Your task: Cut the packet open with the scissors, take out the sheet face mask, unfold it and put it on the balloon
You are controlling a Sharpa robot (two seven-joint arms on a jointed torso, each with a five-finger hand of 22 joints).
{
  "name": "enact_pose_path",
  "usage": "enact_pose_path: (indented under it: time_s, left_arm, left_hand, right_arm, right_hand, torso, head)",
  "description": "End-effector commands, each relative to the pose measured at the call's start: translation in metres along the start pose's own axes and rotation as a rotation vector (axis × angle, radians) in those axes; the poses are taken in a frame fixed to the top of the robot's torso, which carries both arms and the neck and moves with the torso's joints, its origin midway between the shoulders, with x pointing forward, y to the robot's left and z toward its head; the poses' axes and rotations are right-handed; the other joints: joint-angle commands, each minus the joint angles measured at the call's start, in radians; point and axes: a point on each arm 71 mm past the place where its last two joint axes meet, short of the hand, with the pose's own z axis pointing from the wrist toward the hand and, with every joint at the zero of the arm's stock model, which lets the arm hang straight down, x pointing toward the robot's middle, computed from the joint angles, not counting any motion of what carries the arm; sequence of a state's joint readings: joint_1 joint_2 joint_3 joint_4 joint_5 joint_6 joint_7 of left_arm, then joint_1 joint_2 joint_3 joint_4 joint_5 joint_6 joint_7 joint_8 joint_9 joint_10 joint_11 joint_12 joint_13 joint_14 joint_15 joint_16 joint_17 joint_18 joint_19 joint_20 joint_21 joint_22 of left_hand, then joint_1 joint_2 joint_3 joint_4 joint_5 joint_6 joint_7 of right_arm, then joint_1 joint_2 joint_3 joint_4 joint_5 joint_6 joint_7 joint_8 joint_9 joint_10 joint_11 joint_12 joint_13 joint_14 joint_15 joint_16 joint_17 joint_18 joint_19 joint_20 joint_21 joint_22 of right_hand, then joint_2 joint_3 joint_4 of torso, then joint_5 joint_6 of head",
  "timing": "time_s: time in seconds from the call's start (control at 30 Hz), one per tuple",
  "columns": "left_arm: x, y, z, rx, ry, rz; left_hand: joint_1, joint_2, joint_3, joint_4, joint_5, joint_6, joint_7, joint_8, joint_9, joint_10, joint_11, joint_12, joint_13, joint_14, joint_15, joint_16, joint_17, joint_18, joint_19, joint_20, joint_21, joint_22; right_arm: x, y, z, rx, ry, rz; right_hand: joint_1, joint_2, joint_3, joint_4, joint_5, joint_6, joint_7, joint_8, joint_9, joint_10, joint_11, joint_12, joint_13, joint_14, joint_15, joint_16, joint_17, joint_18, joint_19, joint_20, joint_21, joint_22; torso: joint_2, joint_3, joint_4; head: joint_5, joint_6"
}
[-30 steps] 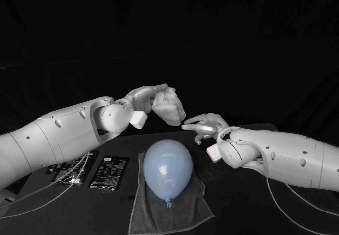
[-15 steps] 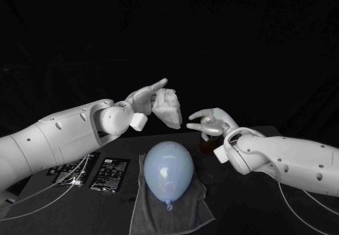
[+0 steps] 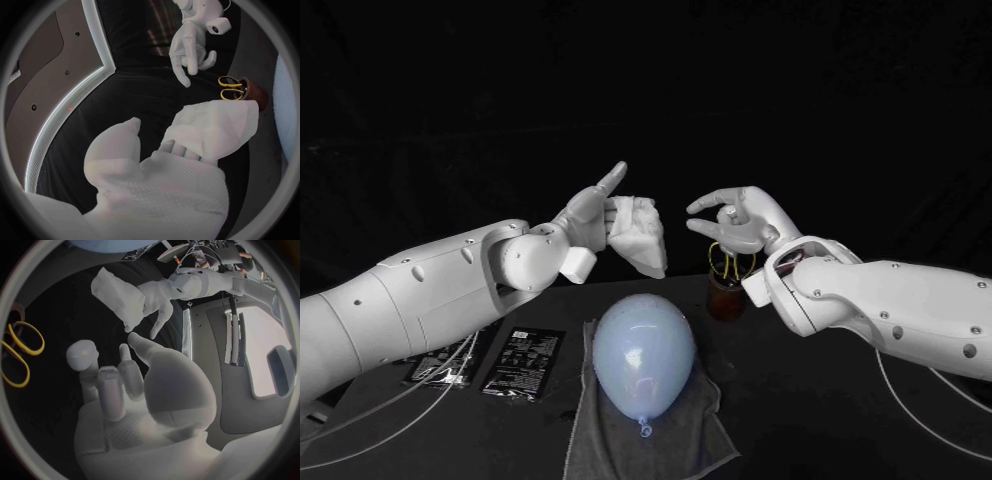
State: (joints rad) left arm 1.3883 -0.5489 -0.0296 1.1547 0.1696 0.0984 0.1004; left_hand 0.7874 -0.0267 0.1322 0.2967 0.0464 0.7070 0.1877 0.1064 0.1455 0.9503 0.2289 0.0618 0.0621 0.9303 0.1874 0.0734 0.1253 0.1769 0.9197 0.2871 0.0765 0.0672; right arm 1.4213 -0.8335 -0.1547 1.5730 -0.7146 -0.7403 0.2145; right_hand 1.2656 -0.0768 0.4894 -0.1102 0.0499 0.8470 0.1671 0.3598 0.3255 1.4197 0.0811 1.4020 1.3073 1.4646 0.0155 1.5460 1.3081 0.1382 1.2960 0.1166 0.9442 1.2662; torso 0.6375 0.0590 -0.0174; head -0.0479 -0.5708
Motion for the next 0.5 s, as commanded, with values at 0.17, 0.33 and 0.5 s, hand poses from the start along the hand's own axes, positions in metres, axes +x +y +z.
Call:
enact_pose_path:
  time_s: [0.17,0.33,0.5]
  left_arm:
    - [0.006,0.009,-0.002,-0.05,0.186,0.042]
    - [0.006,0.014,-0.002,-0.062,0.265,0.089]
    - [0.006,0.016,-0.002,-0.06,0.317,0.143]
  left_hand:
    - [-0.032,-0.031,-0.099,0.002,0.001,-0.01,0.103,-0.008,-0.004,-0.017,0.003,0.0,0.001,-0.016,0.003,-0.005,-0.003,0.003,-0.014,0.001,-0.006,-0.001]
    - [0.028,-0.138,-0.214,0.005,0.005,-0.026,0.104,-0.013,-0.006,-0.045,0.007,-0.002,0.0,-0.038,0.008,-0.009,-0.007,-0.001,-0.025,0.002,-0.01,-0.002]
    - [0.229,-0.159,-0.234,0.003,0.005,-0.045,0.104,-0.019,-0.009,-0.076,0.01,0.0,0.001,-0.066,0.014,-0.008,-0.011,-0.008,-0.05,0.003,-0.011,-0.002]
  right_arm:
    - [0.0,0.027,0.024,-0.2,0.162,-0.171]
    - [0.001,0.031,0.045,-0.2,0.242,-0.249]
    - [0.002,0.035,0.068,-0.194,0.278,-0.307]
  right_hand:
    - [0.016,0.019,0.029,-0.012,0.002,0.06,-0.015,-0.02,-0.019,0.066,-0.013,0.068,0.155,0.106,-0.016,0.025,0.263,-0.038,0.061,-0.013,0.125,0.066]
    - [0.026,0.024,0.038,-0.018,0.002,0.074,-0.018,-0.028,-0.026,0.077,-0.016,0.08,0.168,0.106,-0.019,0.025,0.263,-0.041,0.07,-0.016,0.143,0.077]
    - [0.027,0.024,0.04,-0.019,0.001,0.078,-0.018,-0.029,-0.027,0.081,-0.016,0.084,0.172,0.106,-0.02,0.025,0.263,-0.042,0.072,-0.017,0.149,0.08]
  torso:
    - [0.002,0.0001,0.0016]
    - [0.001,-0.0001,-0.0002]
    - [0.002,0.002,-0.0003]
  head:
    - [-0.005,0.004]
    - [-0.006,0.006]
    - [-0.007,0.01]
